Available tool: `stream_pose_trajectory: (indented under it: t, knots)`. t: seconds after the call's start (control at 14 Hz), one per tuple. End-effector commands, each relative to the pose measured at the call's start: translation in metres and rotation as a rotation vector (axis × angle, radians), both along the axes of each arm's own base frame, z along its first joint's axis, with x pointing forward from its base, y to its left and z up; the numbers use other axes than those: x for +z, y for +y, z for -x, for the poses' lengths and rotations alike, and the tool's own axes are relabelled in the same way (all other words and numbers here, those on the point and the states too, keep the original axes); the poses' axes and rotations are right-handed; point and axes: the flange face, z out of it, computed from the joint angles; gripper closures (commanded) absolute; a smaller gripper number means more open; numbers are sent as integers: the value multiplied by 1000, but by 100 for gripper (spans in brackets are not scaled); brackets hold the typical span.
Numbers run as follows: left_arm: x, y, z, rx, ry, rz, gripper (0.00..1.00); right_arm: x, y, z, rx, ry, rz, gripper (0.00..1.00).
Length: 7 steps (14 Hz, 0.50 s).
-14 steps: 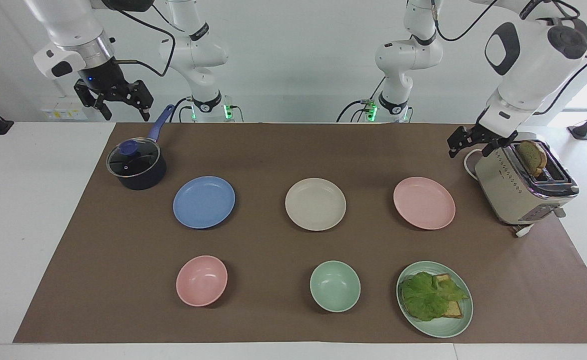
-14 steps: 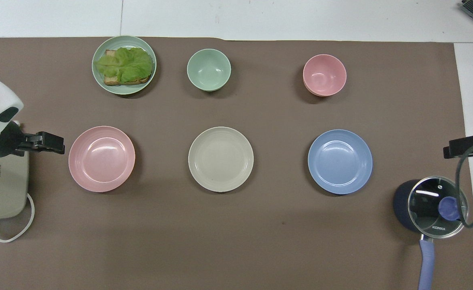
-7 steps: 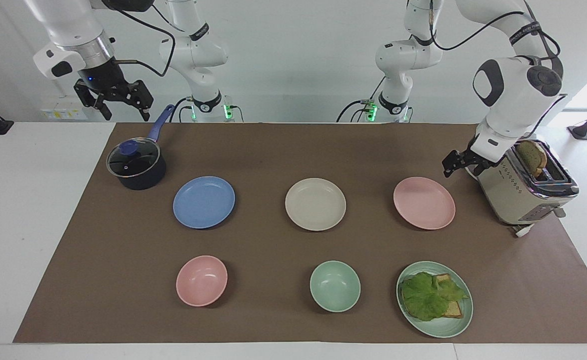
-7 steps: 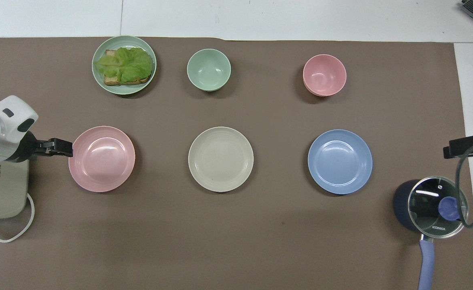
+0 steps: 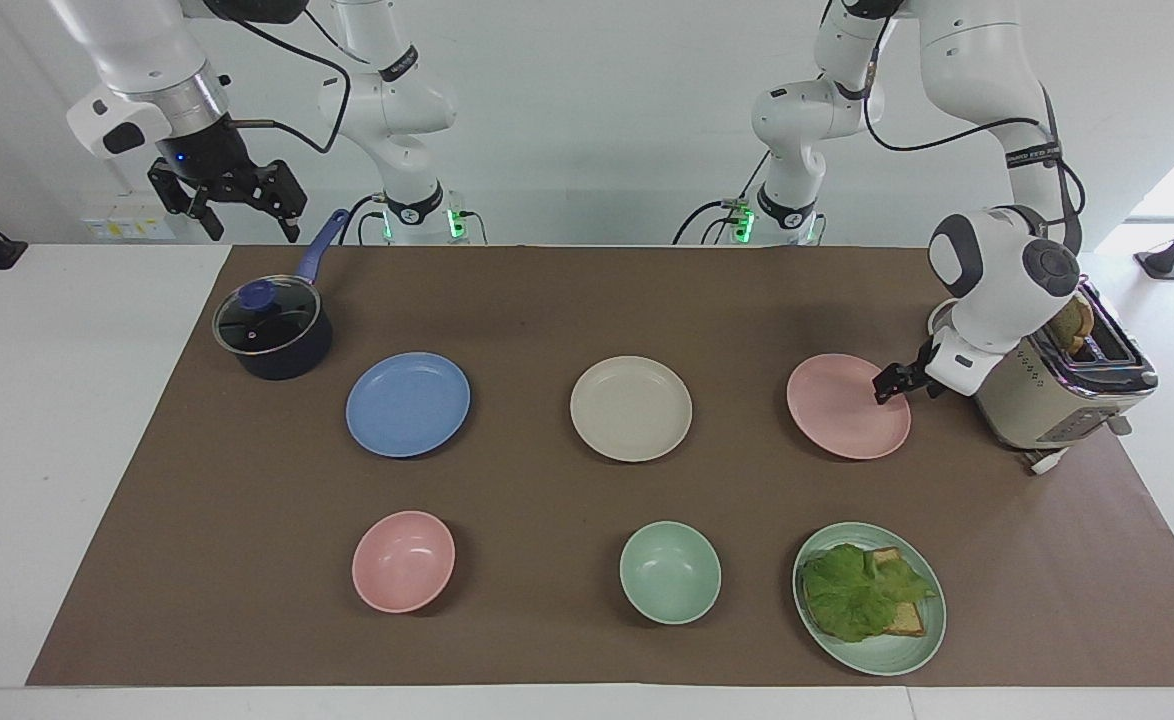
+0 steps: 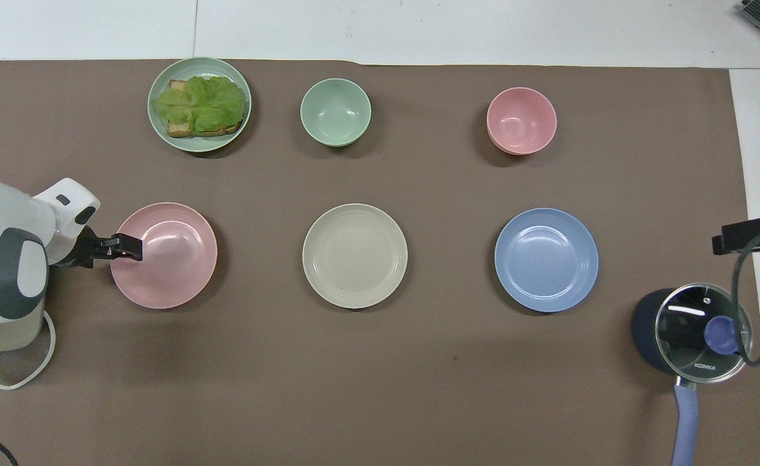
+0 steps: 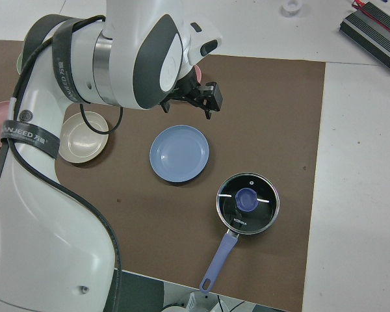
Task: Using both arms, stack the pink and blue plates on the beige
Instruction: 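Move the left gripper toward the rim of the pink plate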
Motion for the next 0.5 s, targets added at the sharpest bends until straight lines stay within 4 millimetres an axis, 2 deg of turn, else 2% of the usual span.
stream_pose_trajectory:
  t: [0.0,0.07,0.14,0.21,0.29,0.43]
  knots:
    - [0,-7,7,63,-6,-3,0,4,0,1,-6,3,-2,0]
    - [-1,-8,7,79,-5,-6,38,4,0,1,-6,3,-2,0]
    - [-1,-8,7,80,-5,-6,70,4,0,1,-6,4,-2,0]
    - [1,-8,6,79,-8,-6,96,4,0,1,-6,4,-2,0]
    - [1,-7,5,78,-10,-5,100,4,0,1,-6,4,-2,0]
    - [2,-7,3,68,-12,-4,100,4,0,1,-6,4,-2,0]
